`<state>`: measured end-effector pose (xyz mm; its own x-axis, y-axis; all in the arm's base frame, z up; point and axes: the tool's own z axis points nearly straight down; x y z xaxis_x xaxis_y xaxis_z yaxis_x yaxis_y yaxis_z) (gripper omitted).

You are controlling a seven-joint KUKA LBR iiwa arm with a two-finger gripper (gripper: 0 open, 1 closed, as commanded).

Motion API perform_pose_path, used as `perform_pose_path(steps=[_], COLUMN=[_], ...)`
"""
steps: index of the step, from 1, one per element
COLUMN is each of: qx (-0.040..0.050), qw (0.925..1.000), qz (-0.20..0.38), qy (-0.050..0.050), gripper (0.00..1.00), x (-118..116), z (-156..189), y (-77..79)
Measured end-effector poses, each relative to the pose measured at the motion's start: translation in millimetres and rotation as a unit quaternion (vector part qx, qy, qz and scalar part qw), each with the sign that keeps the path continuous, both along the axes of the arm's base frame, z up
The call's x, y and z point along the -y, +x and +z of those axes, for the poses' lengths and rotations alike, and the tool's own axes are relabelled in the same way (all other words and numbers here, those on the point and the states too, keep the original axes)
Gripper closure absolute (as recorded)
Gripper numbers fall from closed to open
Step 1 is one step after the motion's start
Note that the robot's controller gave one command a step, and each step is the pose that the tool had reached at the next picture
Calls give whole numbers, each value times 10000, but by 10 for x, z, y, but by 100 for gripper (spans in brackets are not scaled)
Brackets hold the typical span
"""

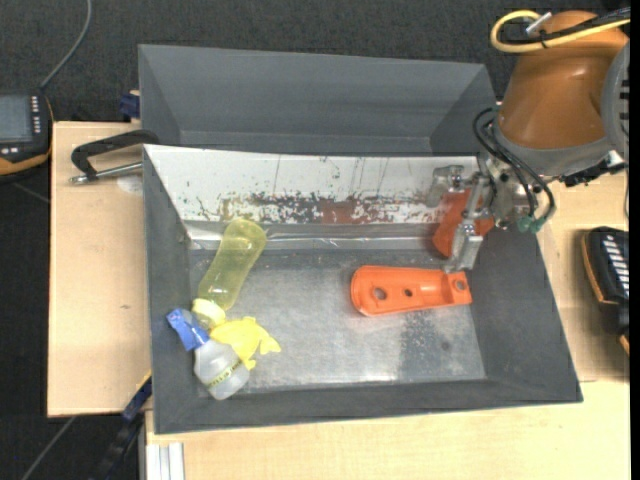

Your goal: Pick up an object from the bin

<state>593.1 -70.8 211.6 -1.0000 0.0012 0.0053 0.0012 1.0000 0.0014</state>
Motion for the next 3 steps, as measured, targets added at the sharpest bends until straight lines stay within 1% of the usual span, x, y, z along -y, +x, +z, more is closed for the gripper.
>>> perform_pose_path(steps=[1,2,3], qx=[43,54,46], qw=[10000,9989,9989], qz=[7,475,460], qy=[-5,-3,1], gripper=[0,0,0], x=[-2,-14,32], z=[52,-301,-561], y=[13,-244,-632])
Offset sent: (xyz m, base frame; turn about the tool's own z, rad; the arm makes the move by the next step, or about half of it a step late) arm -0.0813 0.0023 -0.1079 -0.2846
